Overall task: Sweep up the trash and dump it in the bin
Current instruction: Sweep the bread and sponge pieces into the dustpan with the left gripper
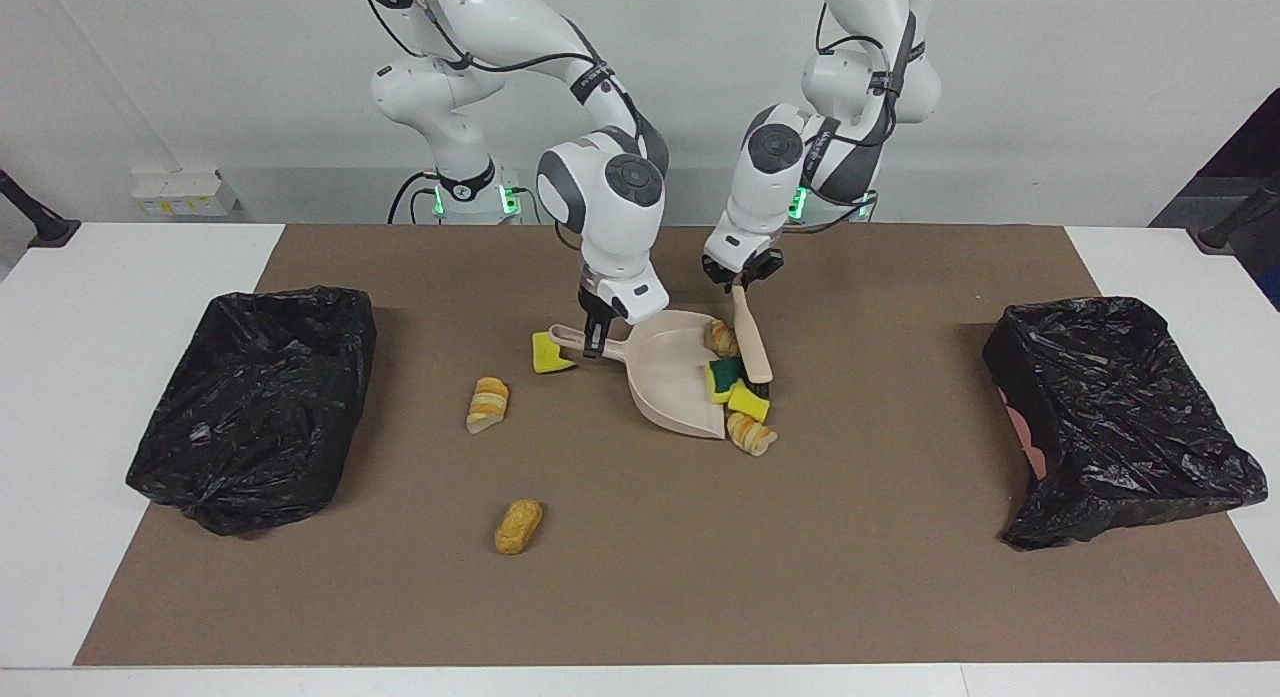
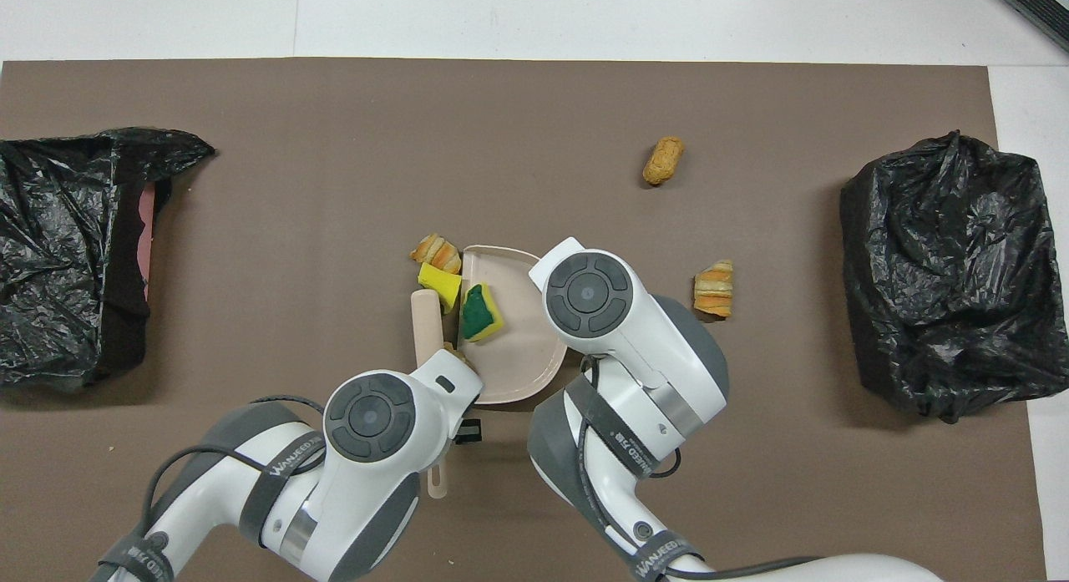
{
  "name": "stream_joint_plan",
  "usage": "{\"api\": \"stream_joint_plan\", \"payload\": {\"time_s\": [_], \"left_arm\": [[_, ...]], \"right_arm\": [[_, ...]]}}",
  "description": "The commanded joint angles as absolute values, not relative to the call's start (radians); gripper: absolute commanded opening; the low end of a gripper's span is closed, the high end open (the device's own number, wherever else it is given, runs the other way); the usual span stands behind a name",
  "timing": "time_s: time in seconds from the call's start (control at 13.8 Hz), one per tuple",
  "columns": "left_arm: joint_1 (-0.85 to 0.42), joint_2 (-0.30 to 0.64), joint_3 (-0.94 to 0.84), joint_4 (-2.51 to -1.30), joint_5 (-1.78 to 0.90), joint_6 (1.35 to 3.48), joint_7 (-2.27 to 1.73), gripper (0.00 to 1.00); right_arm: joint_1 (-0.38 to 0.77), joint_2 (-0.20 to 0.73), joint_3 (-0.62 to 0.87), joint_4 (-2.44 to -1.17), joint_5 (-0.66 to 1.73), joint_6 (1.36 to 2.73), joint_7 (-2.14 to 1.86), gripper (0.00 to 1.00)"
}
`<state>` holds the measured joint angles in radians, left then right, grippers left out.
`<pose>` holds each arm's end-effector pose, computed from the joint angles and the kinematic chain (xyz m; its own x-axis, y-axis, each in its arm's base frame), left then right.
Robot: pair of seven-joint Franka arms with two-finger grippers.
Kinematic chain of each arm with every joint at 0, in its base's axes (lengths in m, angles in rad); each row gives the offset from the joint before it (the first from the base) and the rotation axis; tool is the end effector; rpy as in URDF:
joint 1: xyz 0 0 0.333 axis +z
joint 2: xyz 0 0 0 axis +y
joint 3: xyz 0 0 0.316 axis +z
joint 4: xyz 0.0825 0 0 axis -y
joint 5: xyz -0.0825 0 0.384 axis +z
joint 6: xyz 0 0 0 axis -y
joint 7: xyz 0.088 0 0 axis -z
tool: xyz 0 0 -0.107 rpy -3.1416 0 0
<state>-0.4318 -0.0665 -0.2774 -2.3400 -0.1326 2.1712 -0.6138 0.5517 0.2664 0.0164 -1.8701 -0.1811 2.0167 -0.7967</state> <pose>0.3644 -0.3195 0.3521 0.9907 -0.0135 -0.1351 -0.0128 -0.9999 0.0059 0.5170 0.3169 0.3640 0.1171 0.9742 -0.1931 0.9931 -0.1166 0.0139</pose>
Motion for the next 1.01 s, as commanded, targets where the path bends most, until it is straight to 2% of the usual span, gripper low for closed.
{"api": "stream_joint_plan", "payload": {"time_s": [0.0, 0.22, 0.43, 0.65, 0.8, 0.94], "left_arm": [[-0.485, -0.031, -0.276, -2.278, -0.146, 2.158, -0.597, 0.0], [-0.457, -0.014, -0.265, -2.18, -0.146, 2.055, -0.482, 0.0], [-0.361, -0.009, -0.262, -2.083, -0.143, 1.904, -0.254, 0.0], [-0.328, -0.002, -0.235, -2.071, -0.132, 1.914, -0.204, 0.0], [-0.327, 0.028, -0.198, -2.007, -0.129, 1.888, -0.19, 0.0], [-0.325, 0.044, -0.158, -1.991, -0.12, 1.899, -0.097, 0.0]], "right_arm": [[0.554, 0.276, 0.023, -1.875, -0.202, 2.045, -0.755, 0.0], [0.552, 0.275, 0.023, -1.875, -0.202, 2.043, -0.755, 0.0], [0.552, 0.275, 0.023, -1.875, -0.201, 2.037, -0.755, 0.0], [0.552, 0.275, 0.023, -1.875, -0.201, 2.033, -0.755, 0.0], [0.552, 0.275, 0.023, -1.875, -0.201, 2.033, -0.755, 0.0], [0.552, 0.275, 0.023, -1.875, -0.201, 2.031, -0.755, 0.0]]}}
